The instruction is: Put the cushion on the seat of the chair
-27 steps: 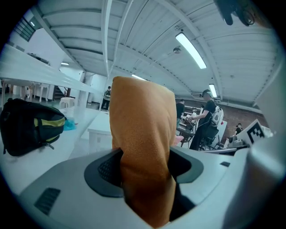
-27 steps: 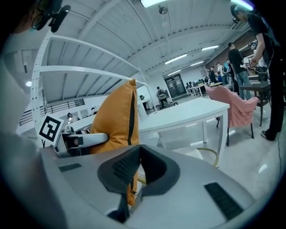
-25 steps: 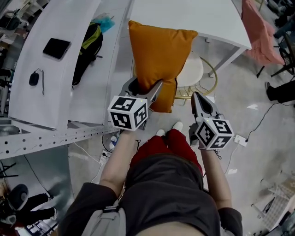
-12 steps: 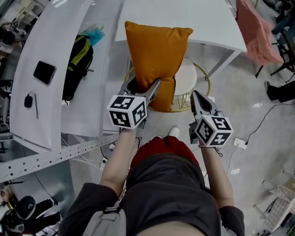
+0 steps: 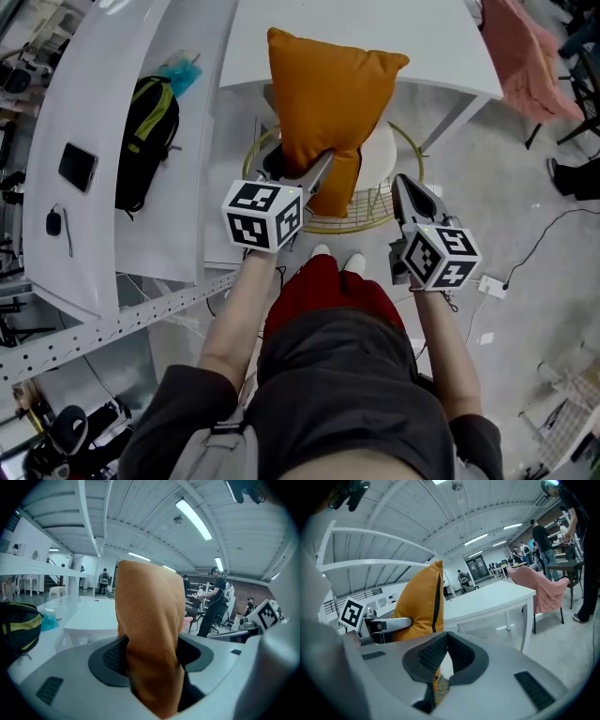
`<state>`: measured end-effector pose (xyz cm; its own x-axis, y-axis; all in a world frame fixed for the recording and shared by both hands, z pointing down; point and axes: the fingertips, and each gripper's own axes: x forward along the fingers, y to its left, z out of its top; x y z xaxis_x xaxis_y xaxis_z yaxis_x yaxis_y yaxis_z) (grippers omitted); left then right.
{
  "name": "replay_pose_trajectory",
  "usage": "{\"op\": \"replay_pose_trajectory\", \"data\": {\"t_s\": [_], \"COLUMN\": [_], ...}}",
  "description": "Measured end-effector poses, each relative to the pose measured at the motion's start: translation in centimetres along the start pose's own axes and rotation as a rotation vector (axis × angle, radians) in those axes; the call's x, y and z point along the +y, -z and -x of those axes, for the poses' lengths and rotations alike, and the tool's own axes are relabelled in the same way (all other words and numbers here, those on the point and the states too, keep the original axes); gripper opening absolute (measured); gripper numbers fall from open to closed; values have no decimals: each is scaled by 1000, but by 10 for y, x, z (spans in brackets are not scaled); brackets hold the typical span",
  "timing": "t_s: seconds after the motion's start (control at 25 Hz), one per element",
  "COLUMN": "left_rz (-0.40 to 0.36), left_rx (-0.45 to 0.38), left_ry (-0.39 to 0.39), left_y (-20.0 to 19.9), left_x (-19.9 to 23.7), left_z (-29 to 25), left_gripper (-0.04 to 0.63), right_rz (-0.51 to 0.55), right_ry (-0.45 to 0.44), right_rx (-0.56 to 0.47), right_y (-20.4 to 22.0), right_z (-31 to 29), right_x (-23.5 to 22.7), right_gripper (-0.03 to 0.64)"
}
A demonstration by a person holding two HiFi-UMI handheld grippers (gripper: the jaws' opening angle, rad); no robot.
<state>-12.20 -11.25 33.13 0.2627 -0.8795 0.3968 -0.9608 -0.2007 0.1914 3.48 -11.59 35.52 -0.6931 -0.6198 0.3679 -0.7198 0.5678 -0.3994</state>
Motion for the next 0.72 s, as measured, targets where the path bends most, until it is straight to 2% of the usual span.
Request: {"op": "replay_pose_trajectory", "data": {"t_s": [0.16,0.4,0.72], "left_rz": [-41,-115,-133], "left_rx": [41,114,200], "left_ry": [26,110,224], "left_y": [0,6,19], "left_x": [3,3,18], "left_z": [-17,-49,-87], "left_gripper": [298,298,298], "right_rz": [-21,-58,-100], "right_ry": [30,79,144], "right_rx": [12,26,63], "right_y": [0,2,6], "right_z": [-7,-25,-61], "right_x": [-12,-23,-31], "right_gripper": [17,17,17]}}
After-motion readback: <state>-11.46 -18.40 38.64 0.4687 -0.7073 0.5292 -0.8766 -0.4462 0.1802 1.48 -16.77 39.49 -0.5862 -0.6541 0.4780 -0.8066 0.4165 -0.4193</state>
